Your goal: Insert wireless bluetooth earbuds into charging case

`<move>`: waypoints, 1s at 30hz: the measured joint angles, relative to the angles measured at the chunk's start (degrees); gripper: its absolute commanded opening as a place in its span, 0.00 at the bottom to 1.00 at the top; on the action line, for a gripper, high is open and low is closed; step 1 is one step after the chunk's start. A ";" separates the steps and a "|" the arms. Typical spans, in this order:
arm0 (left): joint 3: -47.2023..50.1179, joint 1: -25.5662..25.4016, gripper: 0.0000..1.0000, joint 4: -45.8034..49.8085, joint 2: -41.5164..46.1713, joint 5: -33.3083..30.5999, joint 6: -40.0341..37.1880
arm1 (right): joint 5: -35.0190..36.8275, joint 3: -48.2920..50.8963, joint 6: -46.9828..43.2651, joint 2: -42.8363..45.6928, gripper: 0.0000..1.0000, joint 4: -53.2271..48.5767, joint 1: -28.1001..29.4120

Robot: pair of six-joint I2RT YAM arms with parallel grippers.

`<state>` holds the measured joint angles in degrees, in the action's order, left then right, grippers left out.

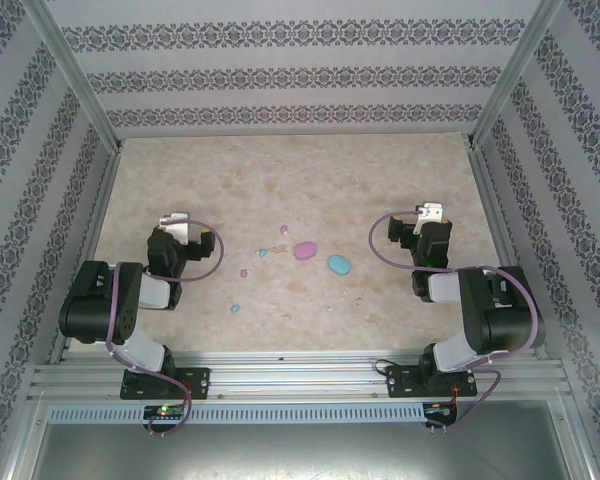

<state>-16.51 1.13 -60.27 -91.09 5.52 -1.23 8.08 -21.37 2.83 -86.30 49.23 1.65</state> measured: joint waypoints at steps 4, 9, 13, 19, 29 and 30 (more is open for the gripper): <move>3.23 0.00 1.00 -0.94 3.06 -0.68 0.17 | -1.27 -4.57 -0.66 3.96 0.98 -9.75 0.02; 1.05 0.00 1.00 6.01 14.95 -1.03 0.20 | -5.75 -12.79 -1.73 9.51 0.98 -21.73 1.49; -3.23 0.00 0.96 14.16 22.62 2.19 -0.17 | -8.66 -18.25 -0.13 10.51 0.96 -31.01 4.96; -13.22 -1.38 0.87 32.26 26.10 12.92 -1.14 | -11.39 -23.56 5.38 8.76 0.91 -42.07 15.78; -24.52 -20.11 0.84 49.46 11.61 22.36 -4.04 | -16.20 -25.53 18.49 1.29 0.85 -48.72 23.58; -25.03 -21.64 0.84 49.83 9.42 23.32 -4.35 | -16.61 -25.53 19.52 1.01 0.85 -49.16 23.30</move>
<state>-41.54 -20.51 -10.44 -81.67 28.84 -5.58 -8.54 -46.89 22.35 -85.30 0.08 24.95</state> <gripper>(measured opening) 0.849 0.848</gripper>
